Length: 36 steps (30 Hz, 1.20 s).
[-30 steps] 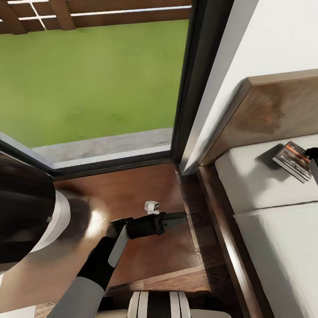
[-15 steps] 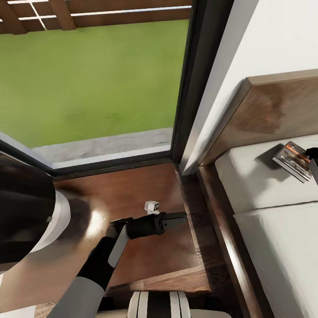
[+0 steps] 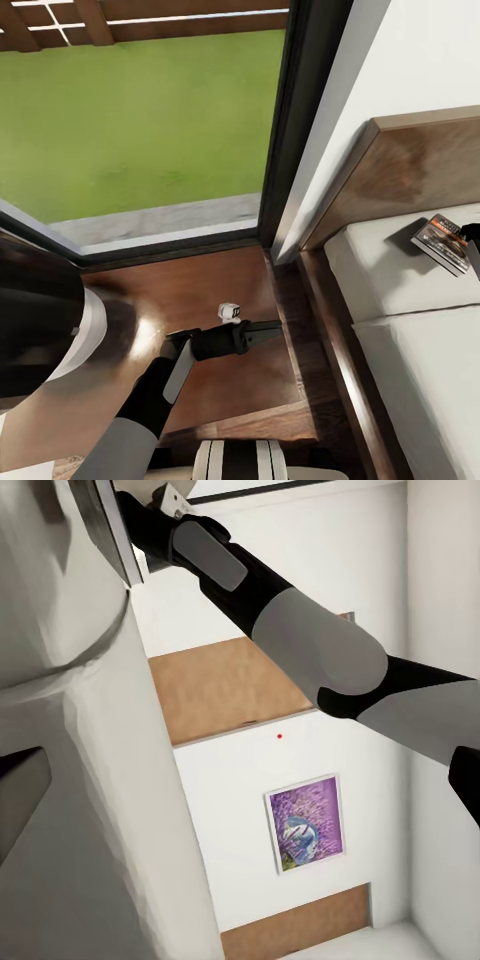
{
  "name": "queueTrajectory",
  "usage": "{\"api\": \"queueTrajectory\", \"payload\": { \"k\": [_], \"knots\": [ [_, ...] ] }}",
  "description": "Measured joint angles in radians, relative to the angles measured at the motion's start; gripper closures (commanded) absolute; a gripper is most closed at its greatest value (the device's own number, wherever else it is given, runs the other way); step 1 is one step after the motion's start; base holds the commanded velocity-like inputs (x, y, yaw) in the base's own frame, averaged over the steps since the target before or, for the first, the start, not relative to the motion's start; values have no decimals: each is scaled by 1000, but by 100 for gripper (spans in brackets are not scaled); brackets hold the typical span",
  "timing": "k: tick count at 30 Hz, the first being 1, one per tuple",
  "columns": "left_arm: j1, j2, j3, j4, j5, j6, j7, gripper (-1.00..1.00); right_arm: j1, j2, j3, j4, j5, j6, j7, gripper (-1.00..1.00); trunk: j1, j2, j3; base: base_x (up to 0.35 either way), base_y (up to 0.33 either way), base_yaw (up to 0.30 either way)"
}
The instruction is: In the bedroom, move the book from the bed onto either nightstand, and place the two sandals side by side next to the bed.
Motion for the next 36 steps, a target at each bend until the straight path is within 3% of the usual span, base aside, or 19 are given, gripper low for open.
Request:
{"api": "queueTrajectory", "payload": {
  "k": [36],
  "knots": [
    [0,0,0,0,0,0,0,-100,0,0,1,-2,-3,1,0,-100,0,0,0,-13,0,0]
  ]
}}
